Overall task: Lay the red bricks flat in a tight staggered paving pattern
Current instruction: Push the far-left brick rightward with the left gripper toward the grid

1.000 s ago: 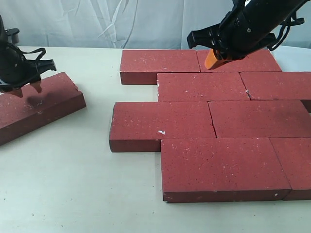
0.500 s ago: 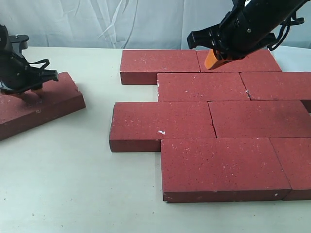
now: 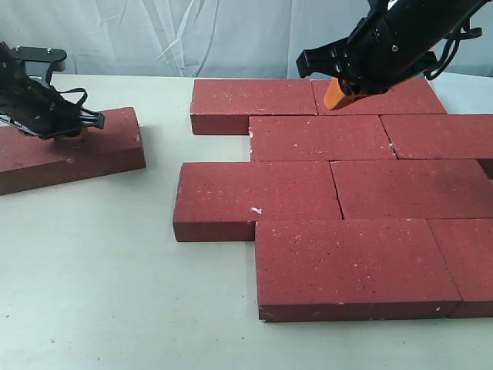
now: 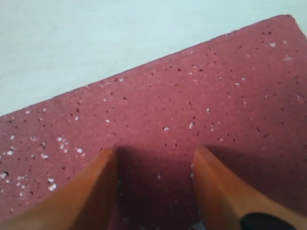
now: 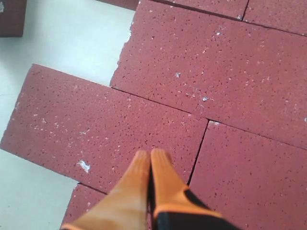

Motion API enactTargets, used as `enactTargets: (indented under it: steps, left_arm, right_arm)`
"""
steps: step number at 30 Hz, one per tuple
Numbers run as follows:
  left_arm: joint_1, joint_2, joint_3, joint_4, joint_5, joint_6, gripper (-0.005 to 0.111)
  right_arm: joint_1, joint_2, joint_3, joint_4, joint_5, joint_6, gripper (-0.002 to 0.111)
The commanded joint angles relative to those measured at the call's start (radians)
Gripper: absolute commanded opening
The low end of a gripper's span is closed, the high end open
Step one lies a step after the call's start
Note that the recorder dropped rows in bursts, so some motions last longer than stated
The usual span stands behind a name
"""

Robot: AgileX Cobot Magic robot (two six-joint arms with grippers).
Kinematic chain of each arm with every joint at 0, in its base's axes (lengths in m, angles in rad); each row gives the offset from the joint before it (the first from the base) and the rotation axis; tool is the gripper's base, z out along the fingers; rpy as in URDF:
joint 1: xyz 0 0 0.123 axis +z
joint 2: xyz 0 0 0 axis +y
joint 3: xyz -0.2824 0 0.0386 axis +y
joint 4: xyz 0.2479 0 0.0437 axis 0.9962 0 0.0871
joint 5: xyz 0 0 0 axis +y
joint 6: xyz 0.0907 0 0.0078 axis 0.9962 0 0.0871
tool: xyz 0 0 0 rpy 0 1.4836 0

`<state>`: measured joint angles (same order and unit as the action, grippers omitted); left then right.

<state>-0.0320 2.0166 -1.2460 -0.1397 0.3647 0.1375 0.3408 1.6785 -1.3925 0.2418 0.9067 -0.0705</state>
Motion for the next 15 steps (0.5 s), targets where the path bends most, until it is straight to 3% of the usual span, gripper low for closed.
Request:
enactTargets:
  steps: [1, 15]
  left_arm:
    - [-0.011, 0.044, 0.022, -0.141, 0.057, 0.141, 0.053]
    - [-0.087, 0.044, 0.022, -0.211, 0.046, 0.243, 0.053]
  right_arm:
    - [-0.001, -0.010, 0.006, 0.000, -0.013, -0.007, -0.001]
    - [-0.001, -0.010, 0.006, 0.000, -0.015, -0.007, -0.001]
